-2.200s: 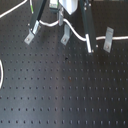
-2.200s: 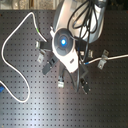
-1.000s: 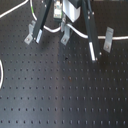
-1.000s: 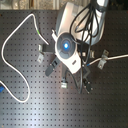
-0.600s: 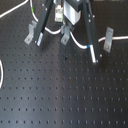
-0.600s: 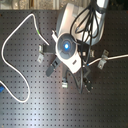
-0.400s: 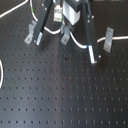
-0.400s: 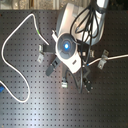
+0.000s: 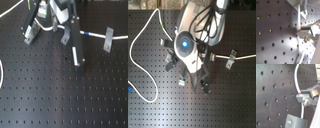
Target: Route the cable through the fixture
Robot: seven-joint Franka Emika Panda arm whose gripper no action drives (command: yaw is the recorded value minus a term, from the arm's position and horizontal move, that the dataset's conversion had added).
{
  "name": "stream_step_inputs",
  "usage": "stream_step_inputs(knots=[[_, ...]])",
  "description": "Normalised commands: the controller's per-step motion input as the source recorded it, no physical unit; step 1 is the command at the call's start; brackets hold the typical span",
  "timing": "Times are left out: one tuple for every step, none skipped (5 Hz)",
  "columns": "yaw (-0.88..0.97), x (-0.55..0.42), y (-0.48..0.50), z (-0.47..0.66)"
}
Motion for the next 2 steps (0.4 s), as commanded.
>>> stream_step_inputs(knots=[[0.0,0.021,0.028,0.0],[0.0,0.2,0.106,-0.05]])
